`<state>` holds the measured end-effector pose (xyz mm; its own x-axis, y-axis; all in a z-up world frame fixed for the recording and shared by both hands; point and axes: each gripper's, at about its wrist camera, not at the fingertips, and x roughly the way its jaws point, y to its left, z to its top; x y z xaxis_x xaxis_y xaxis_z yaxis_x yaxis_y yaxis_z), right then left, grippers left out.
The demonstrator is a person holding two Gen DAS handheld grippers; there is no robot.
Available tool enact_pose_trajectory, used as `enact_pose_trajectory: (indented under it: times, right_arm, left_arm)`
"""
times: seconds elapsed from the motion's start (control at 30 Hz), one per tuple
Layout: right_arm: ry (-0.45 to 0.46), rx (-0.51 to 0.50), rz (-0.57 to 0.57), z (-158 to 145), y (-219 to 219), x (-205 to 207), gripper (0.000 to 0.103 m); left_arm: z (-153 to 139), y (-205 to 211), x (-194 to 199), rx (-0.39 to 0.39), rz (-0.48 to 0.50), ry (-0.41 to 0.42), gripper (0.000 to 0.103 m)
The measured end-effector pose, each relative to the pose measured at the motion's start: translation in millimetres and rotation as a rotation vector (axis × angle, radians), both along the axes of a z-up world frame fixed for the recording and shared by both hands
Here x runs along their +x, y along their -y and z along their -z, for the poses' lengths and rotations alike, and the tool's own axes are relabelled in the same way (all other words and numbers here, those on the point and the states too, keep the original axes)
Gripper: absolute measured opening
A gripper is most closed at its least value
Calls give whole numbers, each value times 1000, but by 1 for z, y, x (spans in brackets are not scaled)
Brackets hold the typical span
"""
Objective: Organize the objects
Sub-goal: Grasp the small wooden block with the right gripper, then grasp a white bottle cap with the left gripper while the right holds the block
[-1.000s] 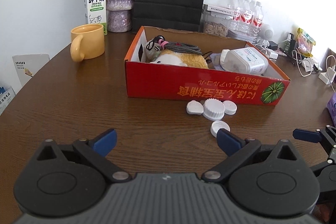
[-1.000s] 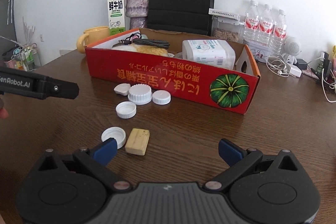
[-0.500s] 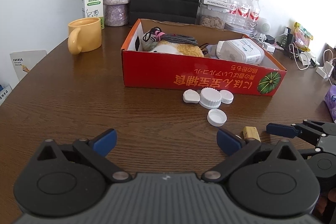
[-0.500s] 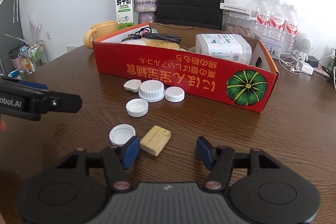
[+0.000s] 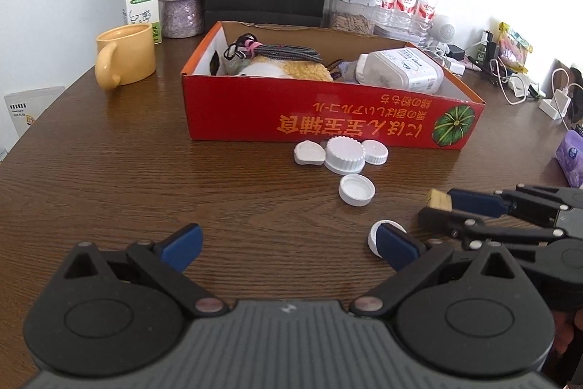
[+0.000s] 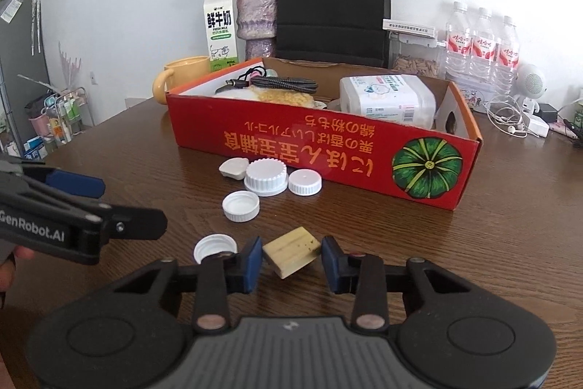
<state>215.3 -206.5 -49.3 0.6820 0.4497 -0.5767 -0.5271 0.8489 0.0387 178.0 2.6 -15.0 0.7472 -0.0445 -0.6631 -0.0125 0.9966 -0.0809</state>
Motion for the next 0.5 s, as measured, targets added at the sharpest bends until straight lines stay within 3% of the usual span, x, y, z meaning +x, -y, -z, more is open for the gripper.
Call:
enact_pose_trajectory:
  times: [0.5]
  right_arm:
    - [25, 21, 114, -4, 40, 1, 34]
  left_arm:
    - [13, 50, 11, 44, 146, -28, 103]
